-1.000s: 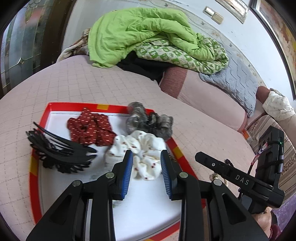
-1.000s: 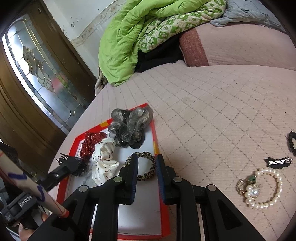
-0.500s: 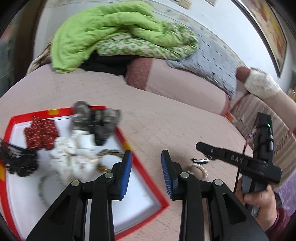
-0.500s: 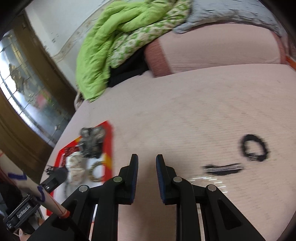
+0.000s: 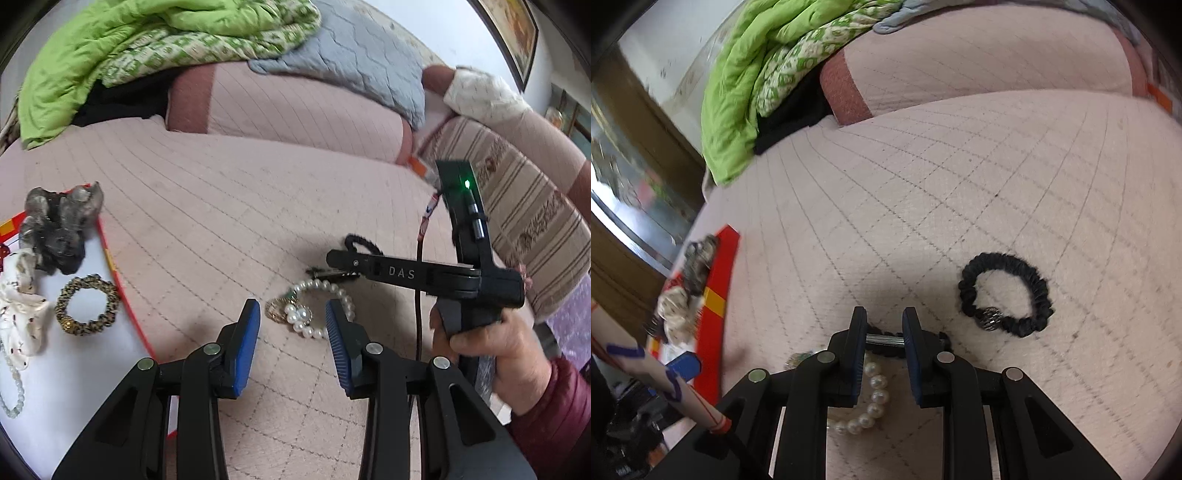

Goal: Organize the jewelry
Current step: 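Move the left gripper to the pearl bracelet while the right reaches the black clip, then grasp the black hair clip with the right gripper while the left grasps the pearl bracelet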

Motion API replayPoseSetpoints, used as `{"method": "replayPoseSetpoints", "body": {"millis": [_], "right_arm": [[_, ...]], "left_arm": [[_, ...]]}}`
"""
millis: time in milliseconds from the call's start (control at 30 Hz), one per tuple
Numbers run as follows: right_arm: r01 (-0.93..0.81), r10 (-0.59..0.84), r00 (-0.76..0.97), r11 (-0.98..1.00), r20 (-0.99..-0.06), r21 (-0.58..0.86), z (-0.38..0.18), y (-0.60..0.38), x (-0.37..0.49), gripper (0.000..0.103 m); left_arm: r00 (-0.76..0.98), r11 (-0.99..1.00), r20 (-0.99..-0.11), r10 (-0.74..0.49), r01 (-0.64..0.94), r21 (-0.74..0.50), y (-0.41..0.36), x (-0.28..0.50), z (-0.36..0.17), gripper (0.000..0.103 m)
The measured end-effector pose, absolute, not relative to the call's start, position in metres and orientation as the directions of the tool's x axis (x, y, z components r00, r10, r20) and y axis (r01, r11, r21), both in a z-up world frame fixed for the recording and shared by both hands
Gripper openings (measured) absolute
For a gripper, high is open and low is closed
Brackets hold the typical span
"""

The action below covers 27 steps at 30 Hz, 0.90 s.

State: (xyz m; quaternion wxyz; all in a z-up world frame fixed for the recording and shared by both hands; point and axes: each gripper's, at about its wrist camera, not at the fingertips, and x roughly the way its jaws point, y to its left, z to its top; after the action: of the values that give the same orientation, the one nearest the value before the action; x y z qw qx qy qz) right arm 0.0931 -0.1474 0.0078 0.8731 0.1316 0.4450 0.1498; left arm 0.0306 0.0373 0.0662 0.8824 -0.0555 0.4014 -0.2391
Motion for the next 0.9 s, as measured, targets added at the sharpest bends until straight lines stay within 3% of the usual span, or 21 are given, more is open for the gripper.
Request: {"method": "replayPoseSetpoints", "body": {"millis": [67, 167, 333, 633, 767, 900], "right_arm": [[-0.141, 0.325, 0.55, 0.944, -0.769, 0.299, 0.003, -0.15, 0.093, 0.023], [-0.155, 0.387, 0.491, 0.92, -0.78, 0.359, -0.001, -0.163, 0.093, 0.025], [-0.228, 0.397, 0.417, 0.916, -0.818, 0.329, 0.002, -0.16, 0.076, 0.025], [-0.295, 0.306, 0.455, 0.938, -0.836, 0.183, 0.0, -0.145, 0.071, 0.025], [-0.253, 0.257, 0.456, 0.955, -0.852, 0.153, 0.003, -0.151, 0.072, 0.015], [-0.18, 0.238, 0.458, 0.968, -0.857, 0.173, 0.003, -0.172, 0.071, 0.014]], "left_arm": [[0.561, 0.879, -0.683, -0.468, 0.373, -0.295, 0.037, 0.031, 0.065, 0.037], [0.565, 0.881, -0.679, -0.469, 0.361, -0.307, 0.039, 0.031, 0.065, 0.039], [0.554, 0.878, -0.685, -0.473, 0.363, -0.312, 0.037, 0.034, 0.063, 0.039], [0.459, 0.84, -0.736, -0.497, 0.467, -0.276, -0.001, 0.033, 0.048, 0.039], [0.416, 0.808, -0.748, -0.516, 0.527, -0.264, -0.018, 0.028, 0.043, 0.039], [0.41, 0.779, -0.739, -0.536, 0.578, -0.244, -0.036, 0.025, 0.042, 0.039]]}}
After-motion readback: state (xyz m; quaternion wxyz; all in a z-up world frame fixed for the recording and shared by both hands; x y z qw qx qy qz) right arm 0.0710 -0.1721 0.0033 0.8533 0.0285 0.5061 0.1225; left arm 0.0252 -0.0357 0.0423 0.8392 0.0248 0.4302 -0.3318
